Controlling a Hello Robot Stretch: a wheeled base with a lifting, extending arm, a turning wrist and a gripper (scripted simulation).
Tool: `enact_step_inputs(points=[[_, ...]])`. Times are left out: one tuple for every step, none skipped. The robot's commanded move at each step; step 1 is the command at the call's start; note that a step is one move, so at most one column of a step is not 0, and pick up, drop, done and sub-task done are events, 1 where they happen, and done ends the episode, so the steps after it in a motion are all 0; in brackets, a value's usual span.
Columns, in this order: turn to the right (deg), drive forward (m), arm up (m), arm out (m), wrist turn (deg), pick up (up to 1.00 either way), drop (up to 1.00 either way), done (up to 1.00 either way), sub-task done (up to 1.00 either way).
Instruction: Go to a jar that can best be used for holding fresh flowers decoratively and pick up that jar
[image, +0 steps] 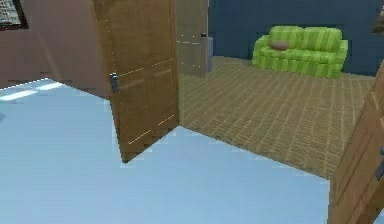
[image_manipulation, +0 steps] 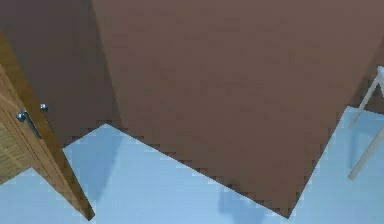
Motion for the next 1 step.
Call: enact_step_inputs(points=[[6.0, 0.0, 0.0, 0.0, 0.0, 0.0, 0.0, 0.0, 0.0]])
